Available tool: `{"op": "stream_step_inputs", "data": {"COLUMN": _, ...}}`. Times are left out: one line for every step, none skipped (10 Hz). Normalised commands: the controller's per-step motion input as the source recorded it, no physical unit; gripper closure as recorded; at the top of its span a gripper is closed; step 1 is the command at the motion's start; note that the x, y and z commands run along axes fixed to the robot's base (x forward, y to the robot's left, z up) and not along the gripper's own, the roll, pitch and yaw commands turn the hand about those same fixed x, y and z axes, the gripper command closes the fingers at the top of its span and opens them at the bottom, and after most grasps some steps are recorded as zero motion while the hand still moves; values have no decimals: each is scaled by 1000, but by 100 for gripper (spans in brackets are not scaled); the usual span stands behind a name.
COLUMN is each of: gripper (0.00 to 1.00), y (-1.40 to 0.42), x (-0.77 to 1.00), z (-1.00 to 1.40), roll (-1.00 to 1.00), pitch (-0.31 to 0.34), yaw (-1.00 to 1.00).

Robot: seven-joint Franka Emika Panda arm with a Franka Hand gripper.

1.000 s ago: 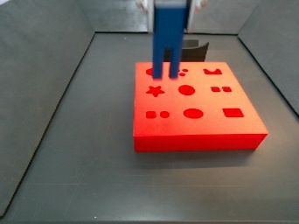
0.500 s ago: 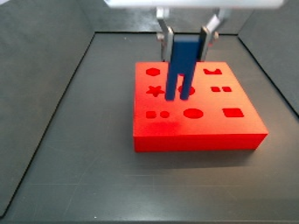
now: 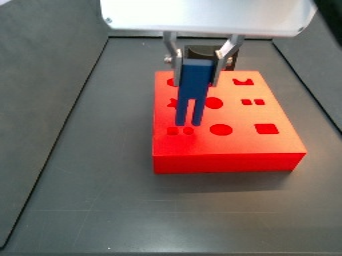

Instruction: Insert the square-circle object.

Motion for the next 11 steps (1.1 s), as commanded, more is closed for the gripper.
{"op": "stream_step_inputs", "data": {"gripper": 100, "y": 0, "x": -60, "z": -186, "roll": -10, "pitch": -197, "yaw": 0}}
{"op": "stream_step_inputs", "data": {"gripper": 100, "y": 0, "x": -69, "z": -209, "roll": 0, "pitch": -177, "yaw": 0}}
{"op": "stream_step_inputs", "data": {"gripper": 100, "y": 0, "x": -83, "z": -223, "roll": 0, "pitch": -171, "yaw": 0}}
{"op": "stream_step_inputs", "data": {"gripper": 100, "y": 0, "x": -189, "z": -240, "roll": 0, "pitch": -153, "yaw": 0}}
{"op": "stream_step_inputs", "data": {"gripper": 100, "y": 0, "x": -163, "z": -234, "roll": 0, "pitch": -154, "yaw": 0}}
{"op": "stream_step_inputs", "data": {"gripper": 100, "y": 0, "x": -166, "z": -260, "roll": 0, "pitch": -147, "yaw": 0}}
{"op": "stream_step_inputs", "data": {"gripper": 100, "y": 0, "x": 0, "z": -246, "roll": 0, "pitch": -151, "yaw": 60}}
{"op": "stream_step_inputs", "data": {"gripper": 100, "y": 14, "x": 0, "z": -263, "roll": 0, "pitch": -150, "yaw": 134}}
{"op": "stream_step_inputs", "data": {"gripper": 100, "y": 0, "x": 0, "z": -360, "roll": 0, "pitch": -184, "yaw": 83}}
{"op": "stream_step_inputs", "data": {"gripper": 100, "y": -20, "x": 0, "z": -549, "roll": 63, "pitch": -234, "yaw": 117}}
{"op": "stream_step_inputs", "data": {"gripper": 100, "y": -126, "x": 46, "z": -543, "roll": 200, "pitch": -231, "yaw": 169}}
